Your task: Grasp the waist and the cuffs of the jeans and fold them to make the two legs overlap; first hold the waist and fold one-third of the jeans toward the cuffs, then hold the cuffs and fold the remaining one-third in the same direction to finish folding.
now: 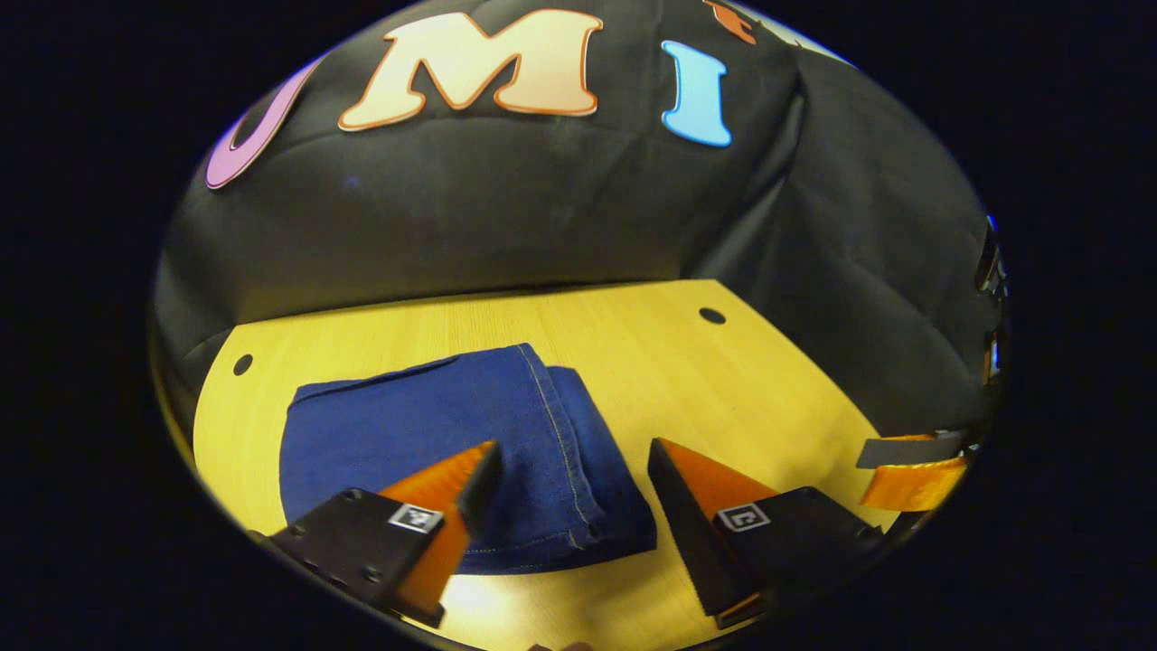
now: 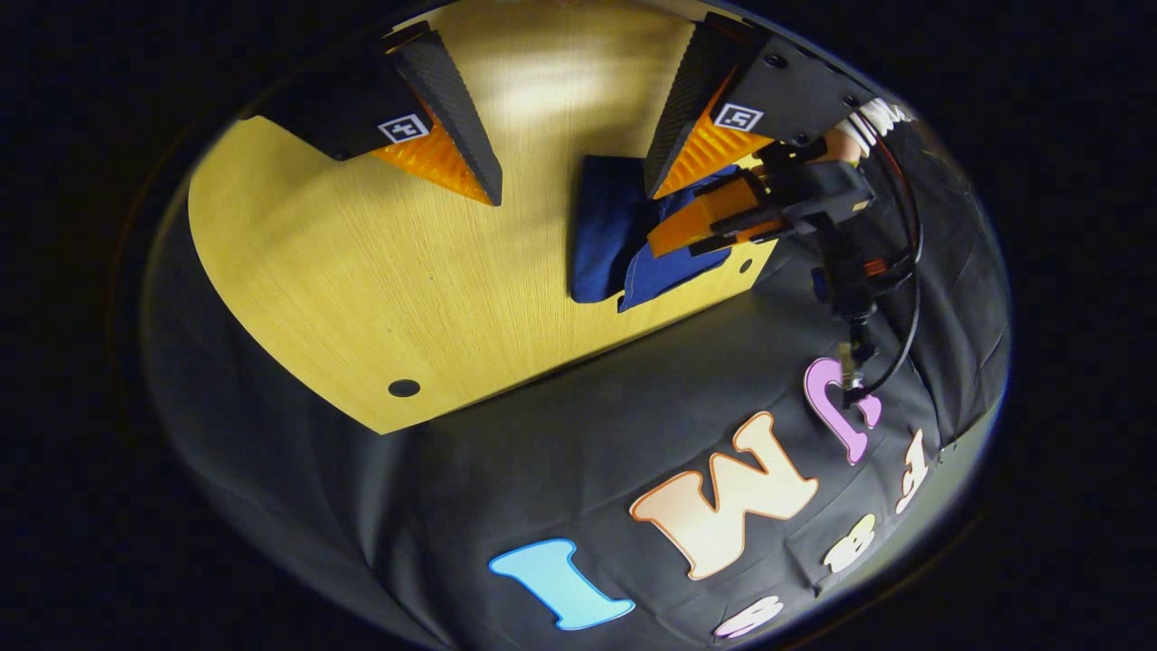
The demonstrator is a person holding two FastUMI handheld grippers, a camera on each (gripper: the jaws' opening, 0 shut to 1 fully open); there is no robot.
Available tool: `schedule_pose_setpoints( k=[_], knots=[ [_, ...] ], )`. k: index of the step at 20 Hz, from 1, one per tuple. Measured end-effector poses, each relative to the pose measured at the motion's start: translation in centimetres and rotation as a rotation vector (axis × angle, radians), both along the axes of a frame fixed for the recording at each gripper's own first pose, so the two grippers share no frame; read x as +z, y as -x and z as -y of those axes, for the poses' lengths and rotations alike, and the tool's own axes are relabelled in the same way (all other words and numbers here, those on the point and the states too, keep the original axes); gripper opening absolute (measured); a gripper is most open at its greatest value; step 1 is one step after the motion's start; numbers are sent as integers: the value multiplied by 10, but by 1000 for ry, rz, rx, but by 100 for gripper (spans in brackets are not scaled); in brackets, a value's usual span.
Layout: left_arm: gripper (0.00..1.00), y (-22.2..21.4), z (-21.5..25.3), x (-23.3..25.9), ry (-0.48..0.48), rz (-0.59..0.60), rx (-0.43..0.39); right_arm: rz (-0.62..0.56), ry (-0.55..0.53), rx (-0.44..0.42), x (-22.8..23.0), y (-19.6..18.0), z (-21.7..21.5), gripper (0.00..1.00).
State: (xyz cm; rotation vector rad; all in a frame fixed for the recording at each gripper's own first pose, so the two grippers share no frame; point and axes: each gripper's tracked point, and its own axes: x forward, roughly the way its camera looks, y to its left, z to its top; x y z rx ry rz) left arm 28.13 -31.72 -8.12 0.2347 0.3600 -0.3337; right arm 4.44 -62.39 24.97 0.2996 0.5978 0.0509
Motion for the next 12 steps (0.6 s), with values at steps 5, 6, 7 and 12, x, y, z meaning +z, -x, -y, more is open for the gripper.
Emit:
schedule_pose_setpoints(
  k=[5,6,7,12],
  knots=[
    [94,55,-50,55,67,119,29,77,34,-31,25,15,-30,98],
    [94,63,-69,59,64,131,52,87,43,-41,28,19,-39,98],
    [94,75,-87,60,57,133,72,105,43,-54,33,24,-47,98],
    [94,119,-155,49,44,112,138,182,70,-70,54,43,-86,98]
  ],
)
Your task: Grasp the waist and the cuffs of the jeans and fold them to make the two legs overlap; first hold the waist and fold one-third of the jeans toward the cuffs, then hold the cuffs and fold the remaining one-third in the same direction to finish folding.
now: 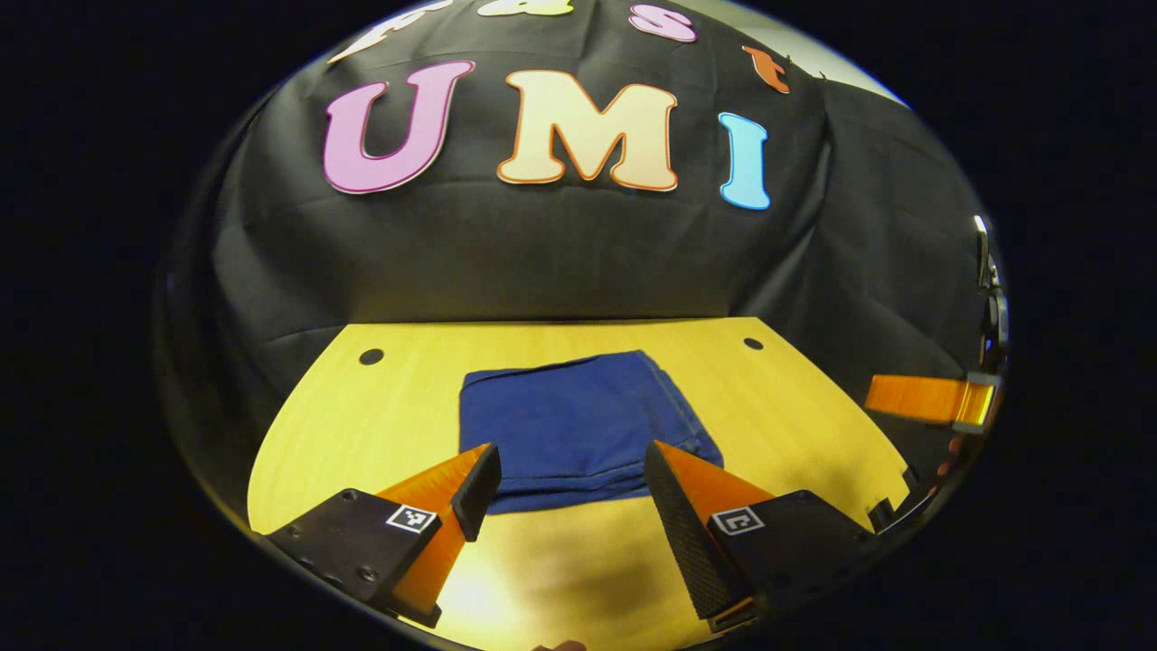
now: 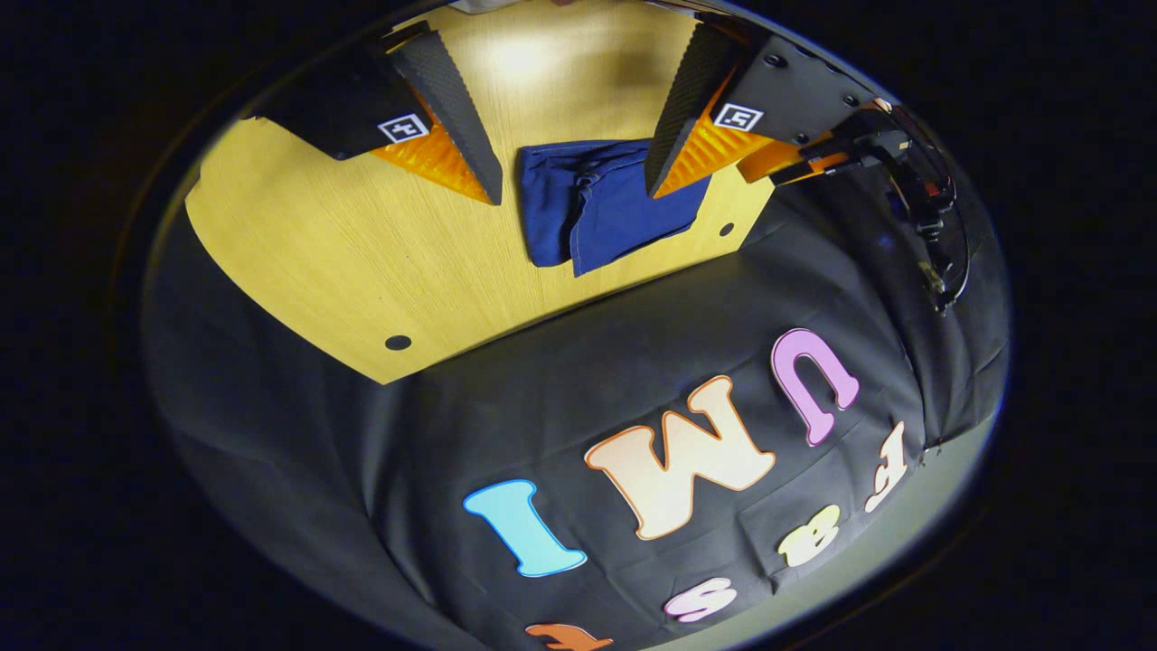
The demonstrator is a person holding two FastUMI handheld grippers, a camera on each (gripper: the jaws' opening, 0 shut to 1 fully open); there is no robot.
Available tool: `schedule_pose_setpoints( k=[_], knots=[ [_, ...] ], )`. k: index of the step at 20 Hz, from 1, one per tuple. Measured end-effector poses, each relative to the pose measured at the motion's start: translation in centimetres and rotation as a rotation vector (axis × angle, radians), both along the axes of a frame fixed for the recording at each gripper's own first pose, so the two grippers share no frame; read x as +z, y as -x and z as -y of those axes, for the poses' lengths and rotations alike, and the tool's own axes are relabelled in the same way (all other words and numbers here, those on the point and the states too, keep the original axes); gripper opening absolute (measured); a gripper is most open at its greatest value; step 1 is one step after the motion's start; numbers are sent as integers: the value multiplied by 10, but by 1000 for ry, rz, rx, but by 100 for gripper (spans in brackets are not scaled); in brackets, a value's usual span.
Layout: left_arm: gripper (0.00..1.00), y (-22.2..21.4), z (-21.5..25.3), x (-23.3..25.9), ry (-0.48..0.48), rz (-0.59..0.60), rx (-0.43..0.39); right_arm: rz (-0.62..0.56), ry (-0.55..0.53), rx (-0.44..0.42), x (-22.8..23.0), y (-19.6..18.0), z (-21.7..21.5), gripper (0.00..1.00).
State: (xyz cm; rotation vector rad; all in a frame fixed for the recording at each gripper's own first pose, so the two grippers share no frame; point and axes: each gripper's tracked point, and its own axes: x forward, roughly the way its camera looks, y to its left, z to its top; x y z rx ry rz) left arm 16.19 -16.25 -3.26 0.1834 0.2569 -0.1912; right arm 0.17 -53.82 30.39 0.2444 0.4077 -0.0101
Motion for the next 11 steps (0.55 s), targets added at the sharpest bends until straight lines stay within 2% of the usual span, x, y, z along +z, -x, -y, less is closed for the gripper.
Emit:
schedule_pose_setpoints(
  k=[4,7,11],
  knots=[
    [95,13,-11,-4,54,-16,-25,49,32,8,15,15,-22,98],
    [95,18,-16,-8,58,-28,-26,60,38,9,20,25,-33,98],
    [94,35,-21,-9,80,-38,-45,89,98,-14,25,38,-33,98]
  ],
)
